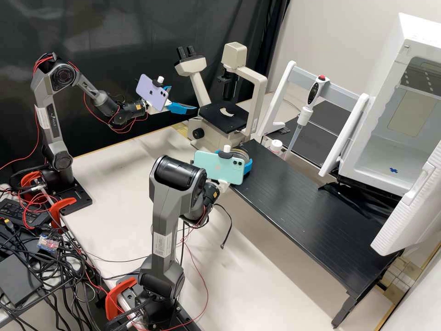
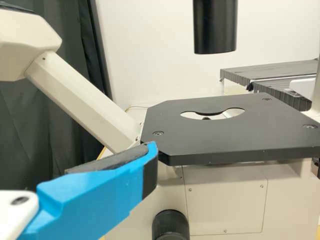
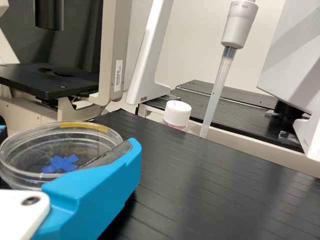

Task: Move the petri dish to the bench

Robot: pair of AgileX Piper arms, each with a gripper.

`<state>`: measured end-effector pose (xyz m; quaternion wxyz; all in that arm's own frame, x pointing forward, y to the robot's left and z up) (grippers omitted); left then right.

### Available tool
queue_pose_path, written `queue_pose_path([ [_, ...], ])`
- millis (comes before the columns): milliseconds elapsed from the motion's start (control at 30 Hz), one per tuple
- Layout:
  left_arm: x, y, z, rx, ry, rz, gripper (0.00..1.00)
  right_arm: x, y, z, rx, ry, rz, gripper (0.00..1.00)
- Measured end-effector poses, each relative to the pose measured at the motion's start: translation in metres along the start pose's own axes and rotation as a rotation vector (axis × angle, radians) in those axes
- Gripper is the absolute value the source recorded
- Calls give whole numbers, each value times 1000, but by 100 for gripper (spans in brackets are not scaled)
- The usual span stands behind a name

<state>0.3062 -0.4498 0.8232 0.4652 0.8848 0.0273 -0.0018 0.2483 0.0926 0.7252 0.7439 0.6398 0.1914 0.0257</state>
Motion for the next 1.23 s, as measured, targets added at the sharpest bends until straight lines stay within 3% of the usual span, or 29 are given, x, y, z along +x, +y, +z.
queue_pose_path([
  [333, 0, 0, 0, 0, 0, 0, 100, -2, 4, 1, -3, 7, 5, 100],
  [467, 0, 0, 0, 0, 0, 0, 100, -17, 13, 0, -14, 48, 7, 100],
  [567, 0, 0, 0, 0, 0, 0, 100, -32, 25, -5, -20, 91, 37, 100],
  [733, 0, 0, 0, 0, 0, 0, 100, -58, 55, -13, -44, 147, 173, 100],
  [933, 0, 0, 0, 0, 0, 0, 100, -78, 82, -11, -6, 120, 342, 100],
  [1100, 0, 0, 0, 0, 0, 0, 100, -86, 98, 1, 63, 15, 476, 100],
  [1233, 0, 0, 0, 0, 0, 0, 100, -88, 107, 9, 125, -12, 524, 100],
])
